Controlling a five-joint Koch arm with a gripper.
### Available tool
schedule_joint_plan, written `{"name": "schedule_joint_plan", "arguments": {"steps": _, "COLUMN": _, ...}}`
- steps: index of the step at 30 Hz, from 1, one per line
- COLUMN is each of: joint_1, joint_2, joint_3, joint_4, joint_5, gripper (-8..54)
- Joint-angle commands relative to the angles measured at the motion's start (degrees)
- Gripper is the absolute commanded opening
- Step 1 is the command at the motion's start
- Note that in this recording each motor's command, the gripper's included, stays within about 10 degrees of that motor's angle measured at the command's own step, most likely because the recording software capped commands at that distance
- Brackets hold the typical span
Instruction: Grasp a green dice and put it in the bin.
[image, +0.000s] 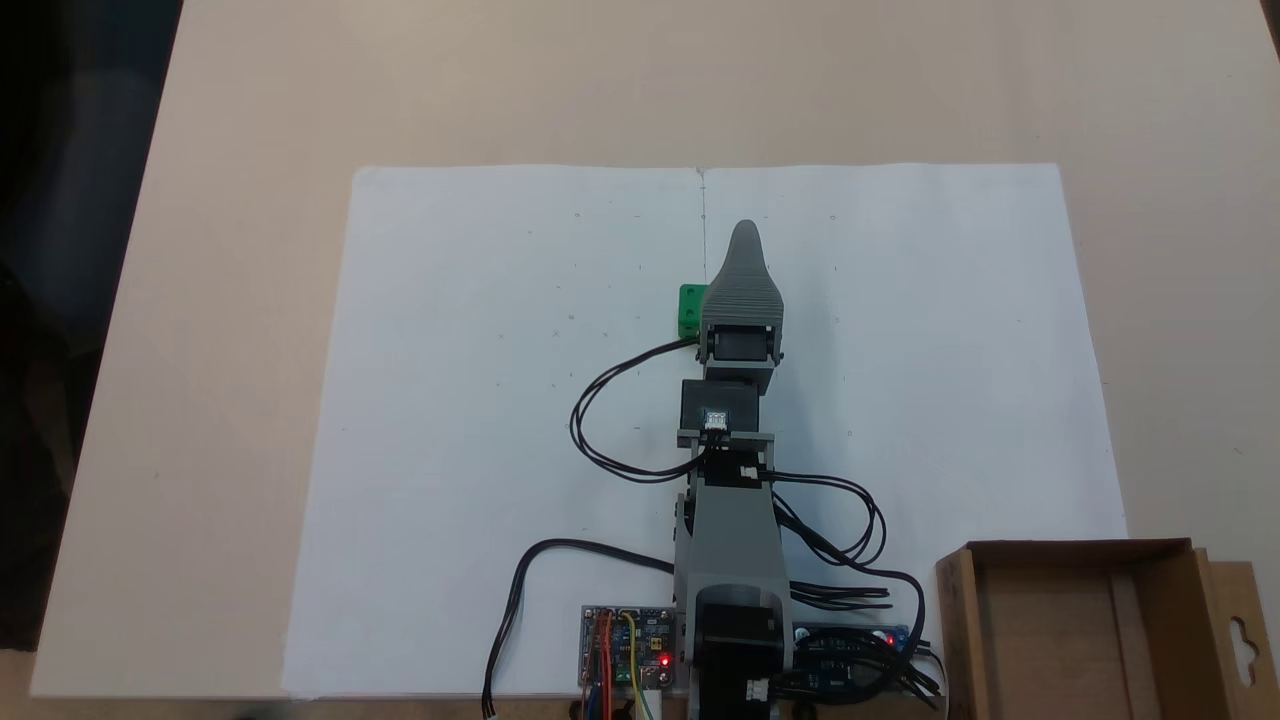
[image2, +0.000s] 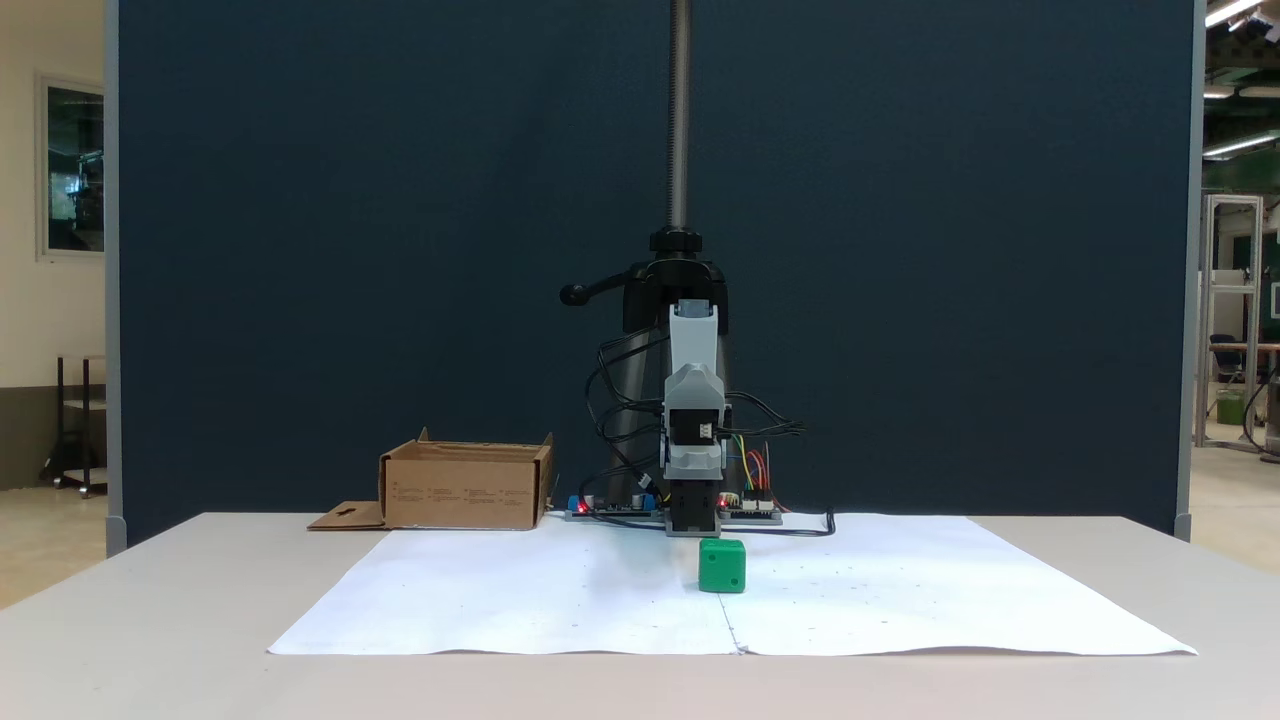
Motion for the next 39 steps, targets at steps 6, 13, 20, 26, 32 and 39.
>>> {"name": "schedule_joint_plan", "arguments": {"steps": 6, "joint_1": 1.05, "joint_2": 6.94, "joint_3": 3.96, "joint_4": -10.0, "joint_5": -5.01, "gripper": 40.3}}
{"name": "schedule_joint_plan", "arguments": {"steps": 13, "joint_1": 1.58, "joint_2": 6.86, "joint_3": -9.4, "joint_4": -8.88, "joint_5": -5.1, "gripper": 38.2}}
{"name": "schedule_joint_plan", "arguments": {"steps": 20, "joint_1": 1.67, "joint_2": 6.94, "joint_3": -31.29, "joint_4": 20.11, "joint_5": -5.01, "gripper": 38.3}}
{"name": "schedule_joint_plan", "arguments": {"steps": 26, "joint_1": 2.37, "joint_2": 6.86, "joint_3": -45.53, "joint_4": 46.56, "joint_5": -2.11, "gripper": 38.6}}
{"name": "schedule_joint_plan", "arguments": {"steps": 32, "joint_1": 2.2, "joint_2": 6.77, "joint_3": -45.62, "joint_4": 69.68, "joint_5": 0.7, "gripper": 40.3}}
{"name": "schedule_joint_plan", "arguments": {"steps": 39, "joint_1": 1.14, "joint_2": 3.52, "joint_3": -54.05, "joint_4": 96.04, "joint_5": 2.81, "gripper": 43.3}}
